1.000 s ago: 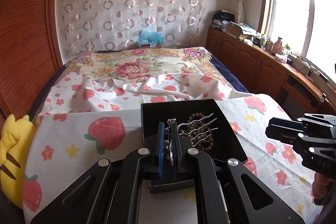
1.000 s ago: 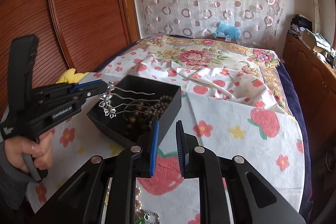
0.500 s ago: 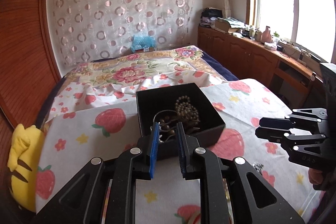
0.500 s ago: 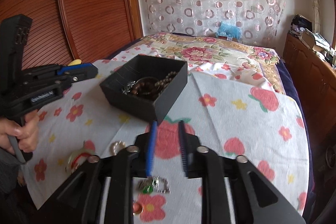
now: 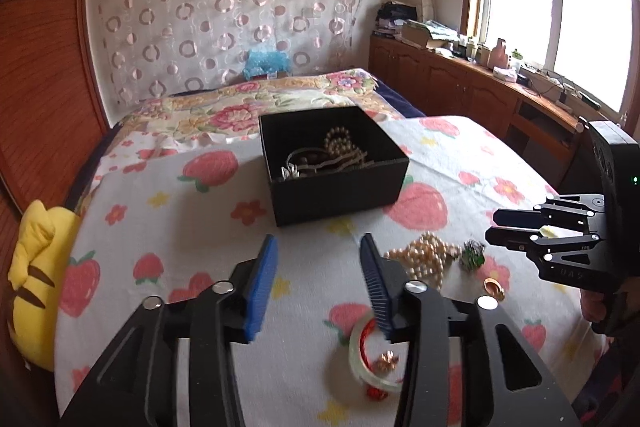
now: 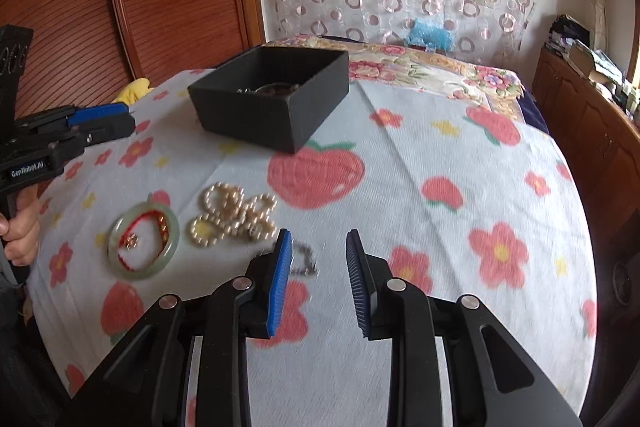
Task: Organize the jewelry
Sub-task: 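Move the right gripper to the short pearl strand and close on it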
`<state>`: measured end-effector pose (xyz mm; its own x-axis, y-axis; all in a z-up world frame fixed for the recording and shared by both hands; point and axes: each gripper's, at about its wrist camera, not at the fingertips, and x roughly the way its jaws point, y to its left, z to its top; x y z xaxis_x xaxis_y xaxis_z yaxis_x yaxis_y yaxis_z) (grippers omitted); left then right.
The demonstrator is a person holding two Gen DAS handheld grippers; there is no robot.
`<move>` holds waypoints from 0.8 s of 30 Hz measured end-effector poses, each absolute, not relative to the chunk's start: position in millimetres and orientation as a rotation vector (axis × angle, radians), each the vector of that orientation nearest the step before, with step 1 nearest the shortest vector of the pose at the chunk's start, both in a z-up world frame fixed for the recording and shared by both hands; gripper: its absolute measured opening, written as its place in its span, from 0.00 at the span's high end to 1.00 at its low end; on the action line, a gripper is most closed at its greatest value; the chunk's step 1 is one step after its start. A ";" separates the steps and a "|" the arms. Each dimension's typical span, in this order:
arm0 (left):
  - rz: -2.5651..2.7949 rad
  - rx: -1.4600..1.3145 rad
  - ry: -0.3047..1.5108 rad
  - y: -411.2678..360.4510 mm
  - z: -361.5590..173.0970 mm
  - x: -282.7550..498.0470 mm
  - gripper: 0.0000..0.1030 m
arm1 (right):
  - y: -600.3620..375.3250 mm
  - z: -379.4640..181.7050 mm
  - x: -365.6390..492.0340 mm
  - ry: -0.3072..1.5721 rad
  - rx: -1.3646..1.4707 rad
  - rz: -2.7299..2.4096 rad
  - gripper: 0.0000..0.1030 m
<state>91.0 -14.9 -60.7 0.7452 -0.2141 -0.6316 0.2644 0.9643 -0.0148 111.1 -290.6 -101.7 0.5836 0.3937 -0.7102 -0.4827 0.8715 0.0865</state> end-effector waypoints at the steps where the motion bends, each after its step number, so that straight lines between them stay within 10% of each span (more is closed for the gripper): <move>1: -0.264 0.076 0.686 -14.6 -63.1 88.1 0.50 | -291.6 -103.1 107.1 0.799 -0.112 0.514 0.70; 7: -0.274 0.100 0.723 -21.2 -77.1 71.2 0.26 | -295.6 -101.7 81.3 0.784 -0.068 0.521 0.70; 24: -0.354 0.178 0.826 -60.4 -105.9 61.4 0.20 | -283.8 -108.6 46.8 0.793 -0.117 0.516 0.70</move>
